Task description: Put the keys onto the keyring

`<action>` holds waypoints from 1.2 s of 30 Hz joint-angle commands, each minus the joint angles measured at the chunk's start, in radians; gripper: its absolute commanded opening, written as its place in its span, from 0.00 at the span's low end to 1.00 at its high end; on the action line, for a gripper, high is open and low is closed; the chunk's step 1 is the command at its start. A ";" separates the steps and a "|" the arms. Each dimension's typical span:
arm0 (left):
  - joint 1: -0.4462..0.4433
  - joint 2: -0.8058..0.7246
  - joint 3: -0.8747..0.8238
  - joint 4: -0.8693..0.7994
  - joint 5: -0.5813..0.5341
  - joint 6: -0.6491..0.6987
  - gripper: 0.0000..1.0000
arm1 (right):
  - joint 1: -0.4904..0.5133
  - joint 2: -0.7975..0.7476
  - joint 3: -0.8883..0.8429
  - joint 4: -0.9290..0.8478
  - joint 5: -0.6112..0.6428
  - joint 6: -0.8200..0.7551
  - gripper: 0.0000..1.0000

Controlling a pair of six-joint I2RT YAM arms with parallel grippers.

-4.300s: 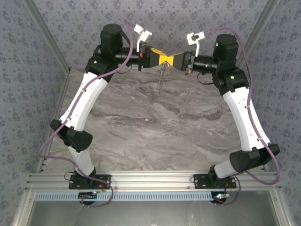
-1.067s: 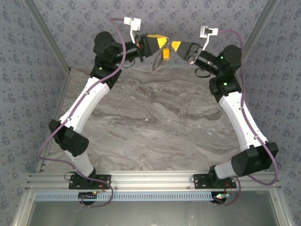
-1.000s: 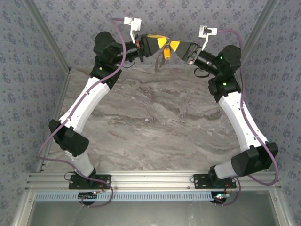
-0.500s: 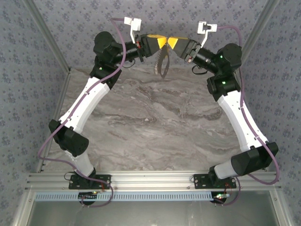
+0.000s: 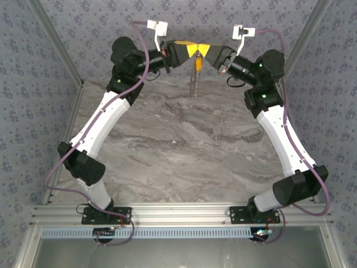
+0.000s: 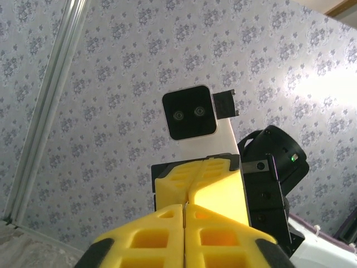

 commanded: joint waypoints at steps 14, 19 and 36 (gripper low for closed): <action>0.003 -0.025 0.209 -0.477 0.078 0.389 0.53 | -0.070 -0.035 0.268 -0.792 -0.134 -0.527 0.00; 0.002 0.023 0.306 -0.623 0.143 0.462 0.51 | -0.075 -0.029 0.312 -0.863 -0.163 -0.577 0.00; -0.010 0.059 0.334 -0.675 0.203 0.476 0.43 | -0.072 -0.035 0.266 -0.665 -0.245 -0.425 0.00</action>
